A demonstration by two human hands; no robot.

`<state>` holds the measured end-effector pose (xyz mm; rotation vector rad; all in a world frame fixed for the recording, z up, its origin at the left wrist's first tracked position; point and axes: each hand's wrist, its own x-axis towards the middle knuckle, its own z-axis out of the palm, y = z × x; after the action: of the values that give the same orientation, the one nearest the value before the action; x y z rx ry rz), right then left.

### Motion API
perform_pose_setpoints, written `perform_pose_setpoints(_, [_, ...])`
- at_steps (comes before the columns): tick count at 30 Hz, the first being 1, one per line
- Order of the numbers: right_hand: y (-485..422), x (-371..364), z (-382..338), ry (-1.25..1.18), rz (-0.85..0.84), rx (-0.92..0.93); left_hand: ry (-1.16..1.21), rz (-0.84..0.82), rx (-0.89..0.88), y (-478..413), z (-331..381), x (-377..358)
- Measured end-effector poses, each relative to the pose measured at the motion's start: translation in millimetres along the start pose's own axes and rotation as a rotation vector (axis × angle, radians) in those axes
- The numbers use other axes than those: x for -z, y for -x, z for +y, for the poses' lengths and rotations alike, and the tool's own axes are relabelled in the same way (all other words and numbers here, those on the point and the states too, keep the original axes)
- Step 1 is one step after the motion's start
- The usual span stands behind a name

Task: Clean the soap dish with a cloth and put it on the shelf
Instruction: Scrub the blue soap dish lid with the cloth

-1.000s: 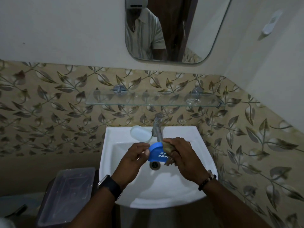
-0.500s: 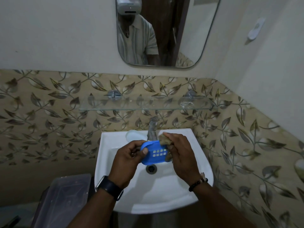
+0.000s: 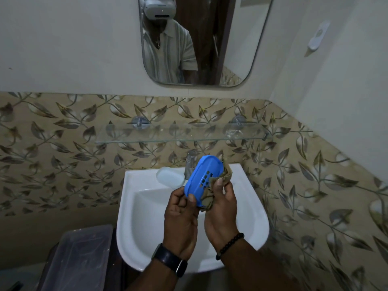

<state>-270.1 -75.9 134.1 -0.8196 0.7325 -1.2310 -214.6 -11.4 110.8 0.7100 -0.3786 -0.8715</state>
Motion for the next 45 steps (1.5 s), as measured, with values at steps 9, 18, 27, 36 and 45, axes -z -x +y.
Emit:
perform_pose_setpoints(9, [-29,40,-29,0.799,-0.511,0.333,-0.542,-0.193,-0.022,-38,46,29])
perform_pose_setpoints(18, [-51,46,-43,1.144,-0.646,0.510,-0.634,-0.267,0.160,-57,65,25])
perform_pose_setpoints(27, [-35,40,-4,0.818,-0.046,0.264,-0.305,0.031,0.114,-39,26,18])
perform_pose_setpoints(36, [-34,57,2,1.461,-0.070,0.973,-0.315,0.121,0.153,-31,8,10])
perform_pose_setpoints(45, [-46,68,-21,1.577,-0.520,1.069,-0.235,0.062,0.198,-34,19,40])
